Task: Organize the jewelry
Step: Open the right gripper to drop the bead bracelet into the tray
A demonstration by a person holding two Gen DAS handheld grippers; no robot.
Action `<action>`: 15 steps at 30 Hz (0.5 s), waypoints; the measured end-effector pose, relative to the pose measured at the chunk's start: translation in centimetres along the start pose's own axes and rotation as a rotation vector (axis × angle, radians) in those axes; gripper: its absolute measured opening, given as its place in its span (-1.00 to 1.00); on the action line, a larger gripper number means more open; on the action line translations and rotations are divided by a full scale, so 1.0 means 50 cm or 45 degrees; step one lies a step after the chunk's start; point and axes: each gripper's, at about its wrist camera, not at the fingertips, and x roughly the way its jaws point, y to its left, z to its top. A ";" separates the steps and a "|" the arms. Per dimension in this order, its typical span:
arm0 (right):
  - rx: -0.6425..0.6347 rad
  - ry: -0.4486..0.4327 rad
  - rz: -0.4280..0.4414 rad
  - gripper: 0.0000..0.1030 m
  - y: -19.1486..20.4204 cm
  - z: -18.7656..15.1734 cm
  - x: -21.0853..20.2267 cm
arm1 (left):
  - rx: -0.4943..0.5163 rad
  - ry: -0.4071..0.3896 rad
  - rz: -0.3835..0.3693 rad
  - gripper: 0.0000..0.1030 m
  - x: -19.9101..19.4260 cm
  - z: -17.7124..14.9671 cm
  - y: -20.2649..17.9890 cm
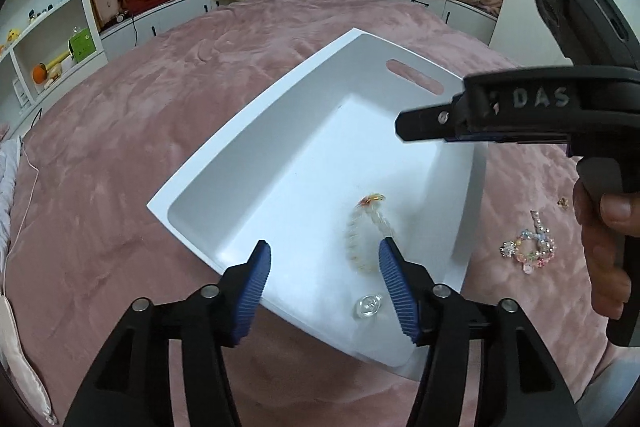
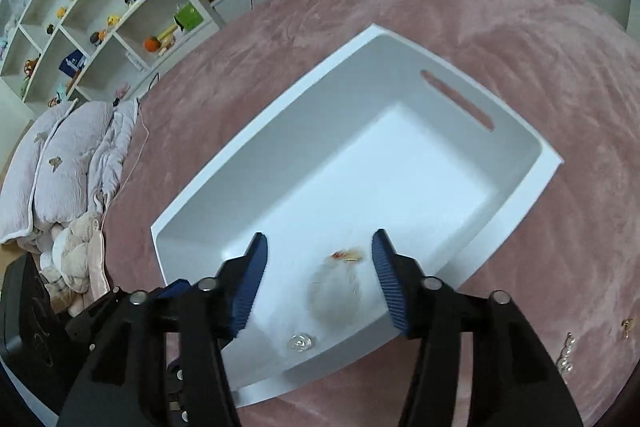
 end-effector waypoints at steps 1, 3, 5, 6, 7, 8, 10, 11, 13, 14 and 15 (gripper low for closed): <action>0.008 -0.011 0.002 0.24 -0.006 0.000 -0.009 | -0.001 -0.001 -0.017 0.24 -0.004 -0.001 -0.003; 0.011 -0.035 -0.002 0.60 -0.018 0.000 -0.031 | 0.002 -0.018 -0.030 0.64 -0.015 -0.001 -0.012; 0.007 -0.045 -0.021 0.78 -0.032 -0.004 -0.057 | 0.022 -0.058 -0.042 0.78 -0.035 -0.002 -0.026; -0.001 -0.049 -0.035 0.80 -0.037 -0.004 -0.070 | 0.031 -0.073 -0.052 0.83 -0.043 -0.001 -0.033; -0.008 -0.058 -0.065 0.86 -0.048 -0.005 -0.090 | 0.038 -0.080 -0.067 0.83 -0.049 -0.001 -0.043; -0.006 -0.070 -0.076 0.88 -0.055 -0.007 -0.105 | 0.044 -0.079 -0.078 0.83 -0.052 -0.001 -0.051; -0.001 -0.105 -0.084 0.91 -0.076 -0.011 -0.143 | 0.065 -0.077 -0.102 0.83 -0.056 -0.001 -0.073; 0.000 -0.115 -0.094 0.91 -0.084 -0.013 -0.157 | 0.076 -0.082 -0.108 0.83 -0.060 -0.004 -0.085; -0.001 -0.143 -0.119 0.91 -0.102 -0.018 -0.190 | 0.099 -0.089 -0.132 0.83 -0.068 -0.009 -0.109; -0.006 -0.156 -0.131 0.91 -0.112 -0.023 -0.210 | 0.114 -0.096 -0.140 0.83 -0.073 -0.012 -0.123; -0.006 -0.162 -0.143 0.91 -0.120 -0.026 -0.223 | 0.130 -0.102 -0.151 0.83 -0.080 -0.015 -0.139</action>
